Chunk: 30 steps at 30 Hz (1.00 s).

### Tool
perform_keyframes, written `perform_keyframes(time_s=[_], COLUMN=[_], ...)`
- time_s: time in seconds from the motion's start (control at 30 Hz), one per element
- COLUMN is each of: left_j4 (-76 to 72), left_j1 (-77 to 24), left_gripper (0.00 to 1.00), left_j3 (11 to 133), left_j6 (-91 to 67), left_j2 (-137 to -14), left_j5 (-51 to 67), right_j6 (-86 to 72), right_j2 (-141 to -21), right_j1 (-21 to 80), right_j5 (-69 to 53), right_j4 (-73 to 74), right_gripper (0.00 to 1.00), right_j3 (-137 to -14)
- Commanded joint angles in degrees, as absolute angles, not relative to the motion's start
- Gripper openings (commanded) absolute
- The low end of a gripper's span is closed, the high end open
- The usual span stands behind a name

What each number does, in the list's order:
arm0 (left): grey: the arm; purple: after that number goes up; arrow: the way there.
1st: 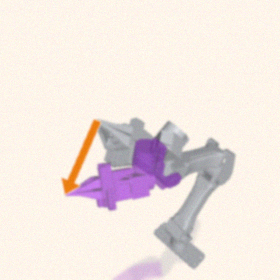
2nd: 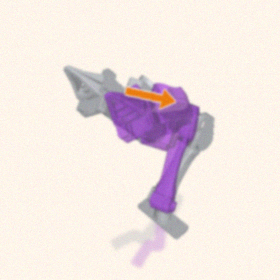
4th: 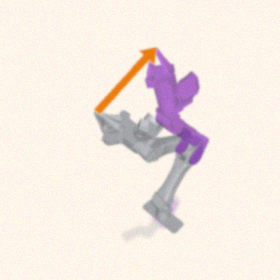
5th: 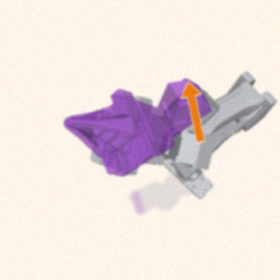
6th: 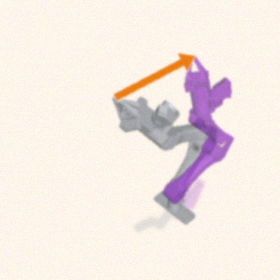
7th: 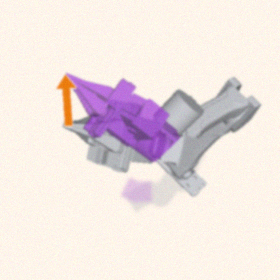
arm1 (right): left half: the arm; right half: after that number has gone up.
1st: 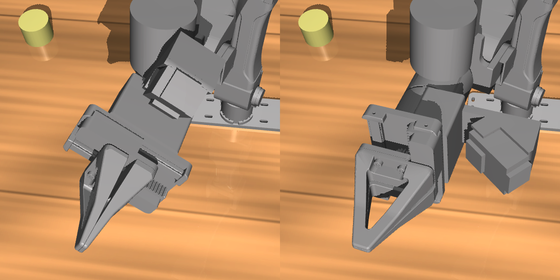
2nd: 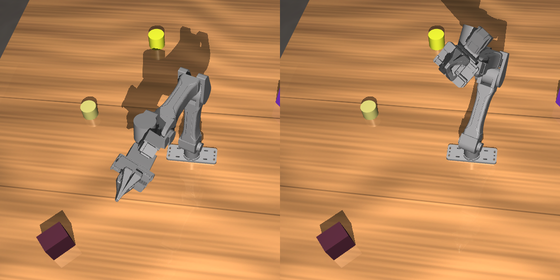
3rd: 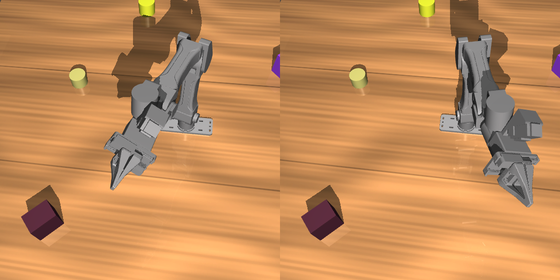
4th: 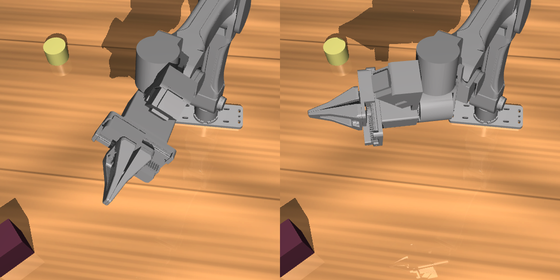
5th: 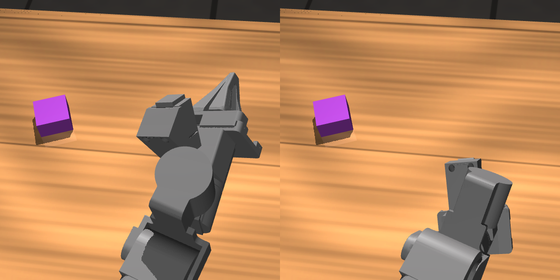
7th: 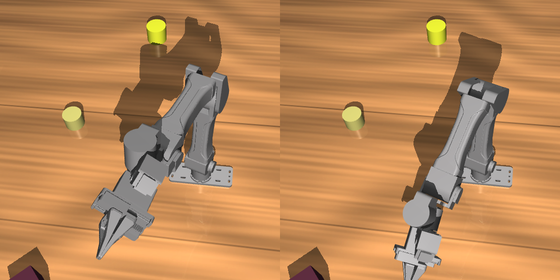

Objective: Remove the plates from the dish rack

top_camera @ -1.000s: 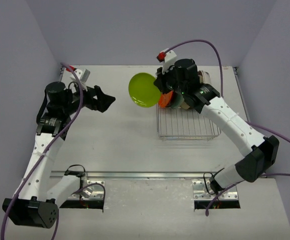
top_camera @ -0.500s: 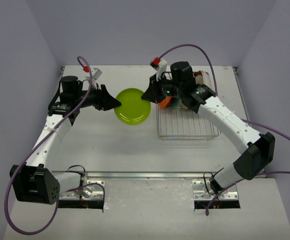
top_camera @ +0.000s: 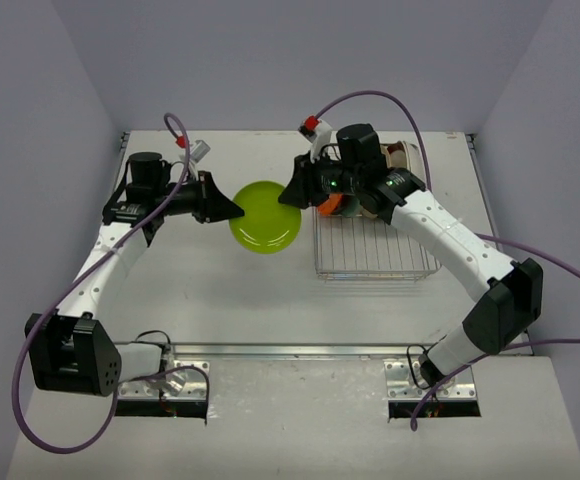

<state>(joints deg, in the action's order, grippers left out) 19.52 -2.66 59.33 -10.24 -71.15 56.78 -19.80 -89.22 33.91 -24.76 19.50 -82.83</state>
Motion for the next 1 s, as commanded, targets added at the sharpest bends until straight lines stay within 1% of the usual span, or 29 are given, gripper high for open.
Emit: perform_keyframes(time_s=[0.0, 0.07, 0.1, 0.17, 0.2, 0.33, 0.4, 0.5, 0.6, 0.73, 0.83, 0.97], left_j4=[17.58, 17.75, 17.75, 16.86, 16.86, 16.13, 13.43, 11.84, 9.97, 7.82, 6.54, 3.83], left_j1=[-2.01, -0.76, -0.14, 2.84, 3.78, 4.48, 4.53, 4.4, 4.39, 3.95, 2.56, 0.73], left_gripper=[0.0, 0.0, 0.0, 0.0, 0.0, 0.0, 0.0, 0.0, 0.0, 0.0, 0.0, 0.0], left_j3=[59.83, 60.24, 60.43, 60.79, 61.24, 63.77, 67.28, 73.7, 78.67, 85.44, 88.28, 90.35], left_j6=[-10.34, -10.66, -11.21, -12.33, -12.56, -12.9, -15.14, -17.69, -19.56, -21.44, -21.45, -22.1], left_j2=[-71.23, -72.19, -72.81, -74.19, -75.02, -78.59, -84.08, -92.95, -101.49, -111.26, -115.93, -120.81], left_j5=[53.47, 51.36, 50.62, 48.57, 47.36, 43.03, 40.78, 40.43, 40.07, 39.97, 38.56, 36.72], right_j6=[-21.77, -22.02, -22.27, -22.82, -23.28, -24.49, -26.33, -27.94, -26.46, -22.78, -20.87, -19.73], right_j2=[-88.86, -88.67, -88.61, -88.4, -88.26, -87.78, -87.45, -86.9, -85.53, -82.18, -80.43, -78.37], right_j1=[34.13, 33.69, 33.38, 32.32, 31.69, 28.39, 25.5, 20.77, 16.98, 15.32, 15.21, 15.01], right_j5=[-25.1, -24.06, -23.51, -22.43, -22.01, -21.51, -22.42, -23.64, -22.94, -17.4, -13.72, -11.68], right_j4=[16.0, 16.08, 16.08, 16.17, 16.17, 16.36, 16.48, 16.8, 18.19, 18.61, 19.26, 19.99], right_gripper=[0.6, 0.79, 0.86, 0.96, 0.99, 0.99, 0.99, 0.99, 0.99, 0.98, 0.98, 0.98], right_j3=[-84.52, -84.16, -83.98, -83.6, -83.35, -82.39, -81.69, -80.5, -79.01, -75.29, -73.08, -70.92])
